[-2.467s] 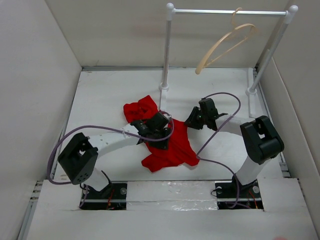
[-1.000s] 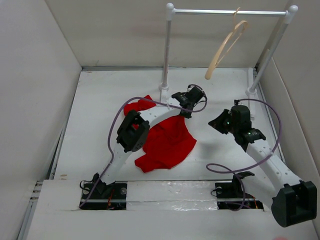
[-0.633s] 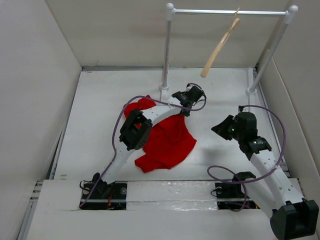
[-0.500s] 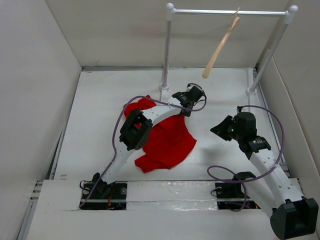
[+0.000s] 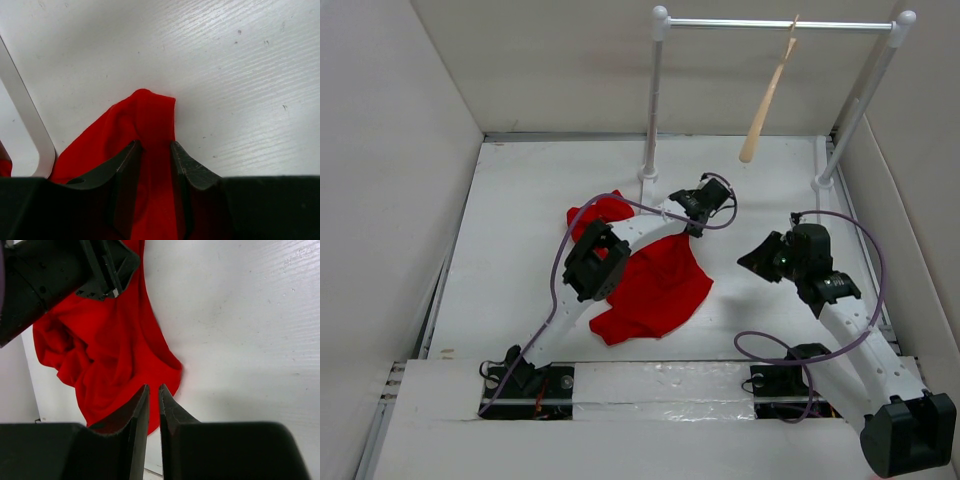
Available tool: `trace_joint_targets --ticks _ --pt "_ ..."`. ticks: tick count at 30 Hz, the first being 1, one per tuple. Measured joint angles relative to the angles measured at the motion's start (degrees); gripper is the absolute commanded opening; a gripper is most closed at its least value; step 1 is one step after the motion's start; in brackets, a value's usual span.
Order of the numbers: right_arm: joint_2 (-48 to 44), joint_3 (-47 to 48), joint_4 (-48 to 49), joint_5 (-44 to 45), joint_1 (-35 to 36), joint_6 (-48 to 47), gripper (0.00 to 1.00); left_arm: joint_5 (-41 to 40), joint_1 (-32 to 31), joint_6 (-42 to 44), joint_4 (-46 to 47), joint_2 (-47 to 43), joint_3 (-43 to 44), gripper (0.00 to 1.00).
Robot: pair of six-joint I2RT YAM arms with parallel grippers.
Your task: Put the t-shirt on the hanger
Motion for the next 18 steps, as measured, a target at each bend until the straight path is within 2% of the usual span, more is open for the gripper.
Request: trace_joint_targets --ticks 10,14,18 --pt "1.05 -0.02 0.07 -0.7 0.0 -0.02 0.22 -0.74 0.02 2.05 1.03 0.28 0.0 0.24" --pt "1.11 -0.02 0.09 -0.85 0.0 -0.02 0.23 -0.83 0.02 2.62 1.31 0.48 0.0 0.3" --pt "1.14 -0.02 0.09 -0.9 0.0 -0.02 0.23 -0.79 0.02 2.84 1.73 1.18 0.04 0.3"
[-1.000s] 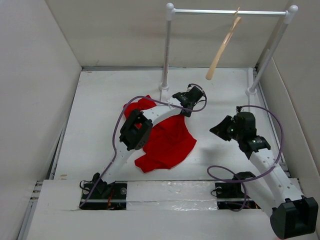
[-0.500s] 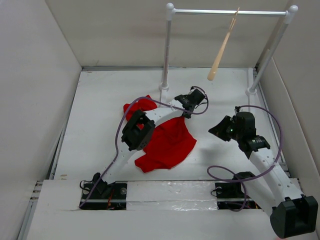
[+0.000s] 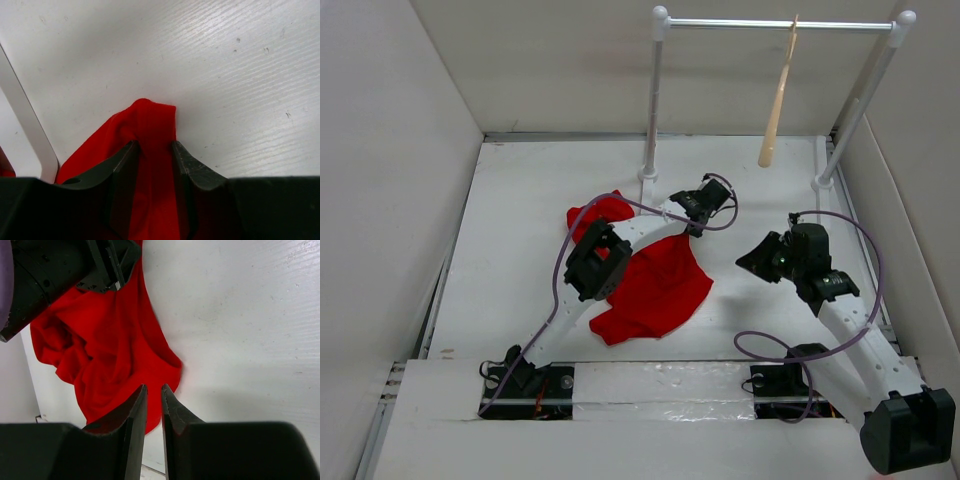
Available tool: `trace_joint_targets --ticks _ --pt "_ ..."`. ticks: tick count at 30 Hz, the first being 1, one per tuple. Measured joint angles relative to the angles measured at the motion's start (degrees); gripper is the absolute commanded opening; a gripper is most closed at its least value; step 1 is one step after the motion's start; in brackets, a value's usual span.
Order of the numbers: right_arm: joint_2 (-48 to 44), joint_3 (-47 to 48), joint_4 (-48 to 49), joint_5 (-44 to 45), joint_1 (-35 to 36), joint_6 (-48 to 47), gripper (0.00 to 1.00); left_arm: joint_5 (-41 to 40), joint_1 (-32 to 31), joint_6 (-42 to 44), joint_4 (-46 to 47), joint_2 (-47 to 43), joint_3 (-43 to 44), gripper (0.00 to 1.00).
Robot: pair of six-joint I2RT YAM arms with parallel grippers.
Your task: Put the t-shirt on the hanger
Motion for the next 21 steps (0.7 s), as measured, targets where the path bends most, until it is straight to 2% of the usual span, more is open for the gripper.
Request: trace_joint_targets --ticks 4,11,17,21 --pt "0.26 0.0 0.0 -0.02 -0.02 -0.02 0.23 0.66 0.0 0.11 0.44 0.02 0.09 0.26" --pt "0.28 0.0 0.0 0.0 0.0 -0.02 0.23 1.2 0.0 0.31 0.79 0.17 0.09 0.01" --pt "0.22 -0.04 0.04 0.02 0.0 -0.02 0.23 0.96 0.0 0.22 0.92 0.17 0.09 0.0" --pt "0.76 -0.09 0.55 -0.26 0.0 -0.02 0.4 1.31 0.0 -0.33 1.18 0.02 0.07 0.0"
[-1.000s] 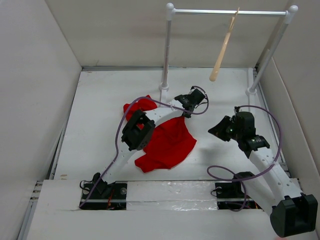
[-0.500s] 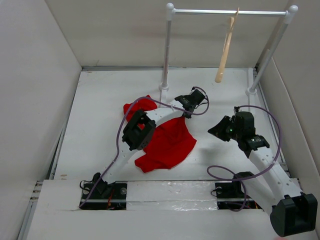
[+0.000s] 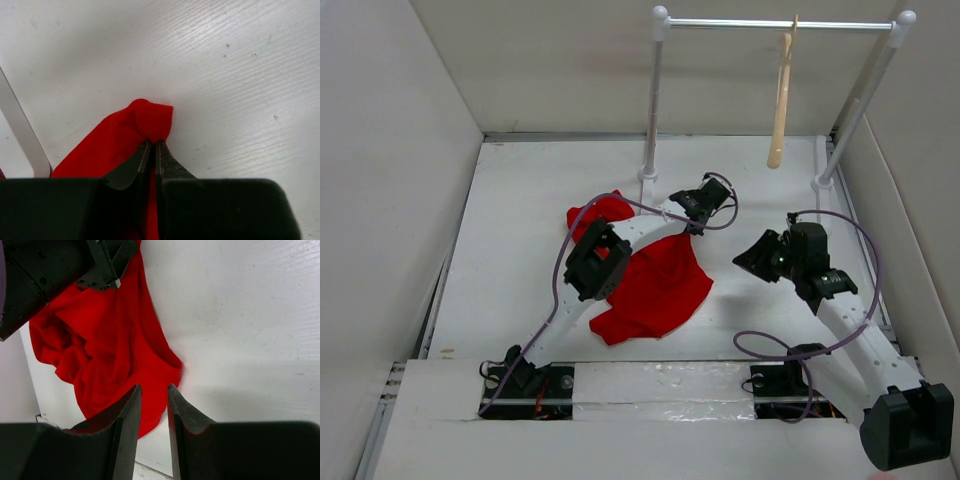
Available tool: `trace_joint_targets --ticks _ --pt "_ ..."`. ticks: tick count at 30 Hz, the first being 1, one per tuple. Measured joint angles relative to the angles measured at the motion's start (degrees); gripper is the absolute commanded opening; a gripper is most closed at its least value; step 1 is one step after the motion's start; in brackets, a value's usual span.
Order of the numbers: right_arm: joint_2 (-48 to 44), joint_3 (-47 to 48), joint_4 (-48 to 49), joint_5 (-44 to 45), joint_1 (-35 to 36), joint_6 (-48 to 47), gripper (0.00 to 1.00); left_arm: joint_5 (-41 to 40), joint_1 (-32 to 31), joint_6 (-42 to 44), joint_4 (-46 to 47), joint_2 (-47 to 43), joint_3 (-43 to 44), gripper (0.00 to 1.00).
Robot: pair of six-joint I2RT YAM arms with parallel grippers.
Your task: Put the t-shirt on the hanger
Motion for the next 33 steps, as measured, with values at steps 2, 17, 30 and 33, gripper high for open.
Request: trace_joint_targets --ticks 2,17,30,33 --pt "1.14 -0.09 0.92 -0.61 0.0 -0.04 0.45 1.01 0.02 -0.57 0.24 -0.33 -0.24 0.01" --pt "20.65 -0.15 13.88 -4.96 0.17 -1.2 0.29 12.2 3.39 -3.78 4.35 -7.85 -7.96 0.13" --pt "45.72 7.61 31.36 -8.48 2.01 1.81 0.29 16.09 3.82 -3.48 4.74 -7.82 -8.33 0.19" --pt "46.73 7.98 33.03 -8.5 2.19 3.13 0.25 16.06 3.82 -2.95 4.72 -7.82 -8.33 0.19"
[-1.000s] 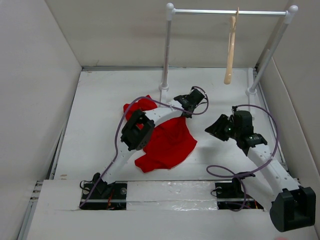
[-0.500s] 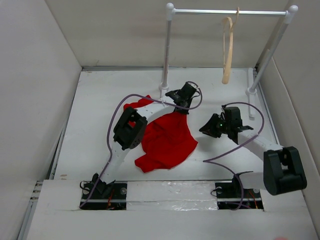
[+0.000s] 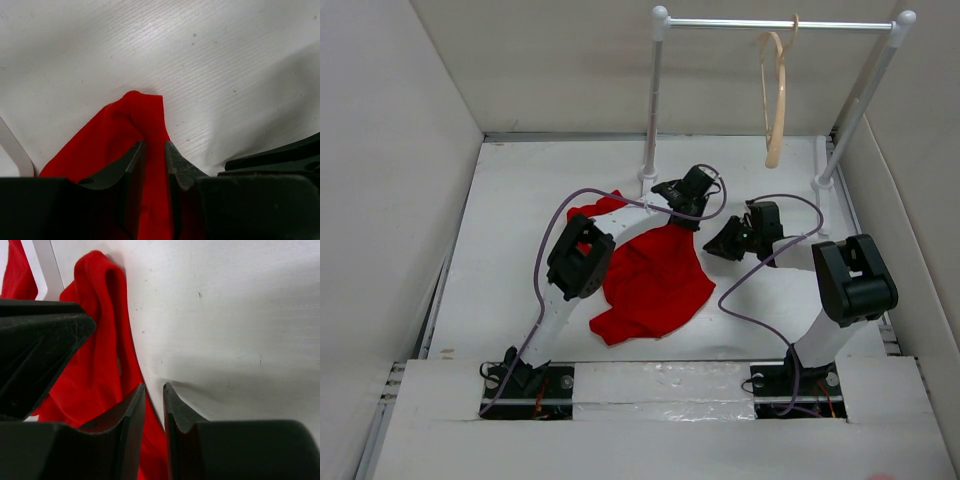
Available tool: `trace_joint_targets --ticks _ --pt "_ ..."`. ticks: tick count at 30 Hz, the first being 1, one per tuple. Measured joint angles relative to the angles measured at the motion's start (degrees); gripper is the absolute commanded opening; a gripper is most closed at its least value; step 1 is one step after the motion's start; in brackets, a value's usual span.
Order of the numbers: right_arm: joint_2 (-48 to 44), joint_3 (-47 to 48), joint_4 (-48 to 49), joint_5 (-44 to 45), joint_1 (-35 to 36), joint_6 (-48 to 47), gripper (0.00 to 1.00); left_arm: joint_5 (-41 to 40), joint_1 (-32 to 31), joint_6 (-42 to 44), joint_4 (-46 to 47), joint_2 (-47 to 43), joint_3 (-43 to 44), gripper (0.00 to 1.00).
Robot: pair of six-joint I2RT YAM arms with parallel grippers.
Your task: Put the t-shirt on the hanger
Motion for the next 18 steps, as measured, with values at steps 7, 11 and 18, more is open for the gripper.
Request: trace_joint_targets --ticks 7,11,18 --pt "-0.04 0.0 1.11 0.24 0.24 1.38 0.33 -0.33 0.02 1.36 -0.83 0.31 0.0 0.26" --pt "-0.13 0.0 1.11 0.26 0.5 1.49 0.33 0.24 -0.09 2.03 -1.42 1.2 0.09 0.26" --pt "-0.79 0.0 1.09 0.28 0.61 1.49 0.32 0.15 -0.44 2.99 -1.7 2.78 0.57 0.12"
